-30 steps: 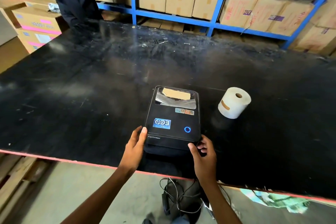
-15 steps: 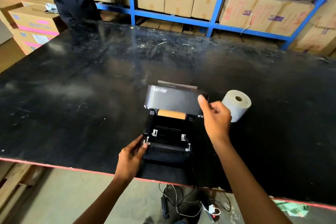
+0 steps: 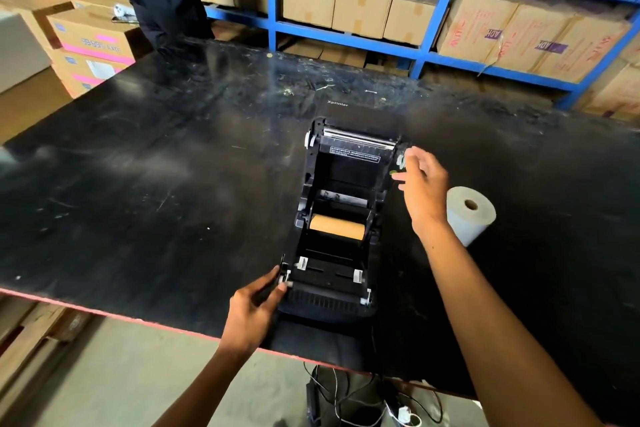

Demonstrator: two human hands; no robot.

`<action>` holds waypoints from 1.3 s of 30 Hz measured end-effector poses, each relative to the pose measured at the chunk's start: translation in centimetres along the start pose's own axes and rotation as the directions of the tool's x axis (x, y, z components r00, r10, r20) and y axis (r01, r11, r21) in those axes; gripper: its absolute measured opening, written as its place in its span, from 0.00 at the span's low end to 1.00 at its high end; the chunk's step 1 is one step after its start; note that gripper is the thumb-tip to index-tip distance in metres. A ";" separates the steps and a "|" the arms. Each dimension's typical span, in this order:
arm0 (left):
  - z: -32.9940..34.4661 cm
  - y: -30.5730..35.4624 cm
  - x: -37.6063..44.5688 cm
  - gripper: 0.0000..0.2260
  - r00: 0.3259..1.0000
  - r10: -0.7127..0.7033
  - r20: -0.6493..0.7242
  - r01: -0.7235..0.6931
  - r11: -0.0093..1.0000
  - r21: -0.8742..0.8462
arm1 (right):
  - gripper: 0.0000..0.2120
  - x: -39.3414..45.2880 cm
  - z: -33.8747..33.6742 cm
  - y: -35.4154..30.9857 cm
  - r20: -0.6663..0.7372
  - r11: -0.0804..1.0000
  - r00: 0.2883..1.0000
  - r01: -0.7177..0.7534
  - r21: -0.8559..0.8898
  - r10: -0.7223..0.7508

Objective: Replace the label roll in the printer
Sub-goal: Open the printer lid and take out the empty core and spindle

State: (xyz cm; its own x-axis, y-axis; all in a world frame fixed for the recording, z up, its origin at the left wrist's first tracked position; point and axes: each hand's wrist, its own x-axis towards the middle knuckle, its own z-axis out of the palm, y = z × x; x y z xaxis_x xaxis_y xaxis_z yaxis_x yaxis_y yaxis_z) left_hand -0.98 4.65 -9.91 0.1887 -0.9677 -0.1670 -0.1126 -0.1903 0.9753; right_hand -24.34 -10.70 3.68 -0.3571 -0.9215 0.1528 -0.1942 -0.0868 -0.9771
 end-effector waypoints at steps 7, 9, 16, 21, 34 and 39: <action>-1.1 0.7 1.6 0.11 0.999 -0.031 0.032 0.030 0.999 0.009 | 0.24 -5.1 -0.5 6.6 0.206 0.972 0.978 0.066 -0.224 -0.019; -1.2 2.3 3.2 0.11 1.000 -0.002 0.017 0.001 0.996 0.087 | 0.25 -5.8 -0.6 9.0 0.322 0.872 0.947 0.160 -0.462 -0.003; 3.0 5.7 9.4 0.23 0.951 0.248 0.187 -0.303 0.604 0.737 | 0.17 -5.3 0.4 9.6 0.331 0.623 0.939 0.314 -0.716 -0.092; 4.9 6.0 9.4 0.21 0.950 0.306 0.070 -0.288 0.760 0.583 | 0.09 -5.1 0.9 9.1 0.269 0.752 0.955 0.270 -0.601 -0.127; 10.3 11.4 5.3 0.14 0.913 0.371 0.172 -0.366 0.929 -0.063 | 0.05 -5.5 -7.8 4.5 0.015 0.999 1.000 0.027 -0.021 -0.026; 16.0 11.2 4.7 0.17 0.886 0.270 0.377 -0.244 0.963 -0.115 | 0.02 -5.6 -14.4 6.2 -0.062 0.987 0.985 -0.158 0.029 0.160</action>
State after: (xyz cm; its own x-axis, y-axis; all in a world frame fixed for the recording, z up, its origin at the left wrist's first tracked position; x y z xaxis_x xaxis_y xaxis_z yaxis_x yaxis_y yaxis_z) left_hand -17.00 -4.64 -2.09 -0.2307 -0.9711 0.0607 -0.0421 0.0723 0.9965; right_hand -36.72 -0.58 -1.06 -0.4395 -0.8982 0.0036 -0.1085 0.0492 -0.9929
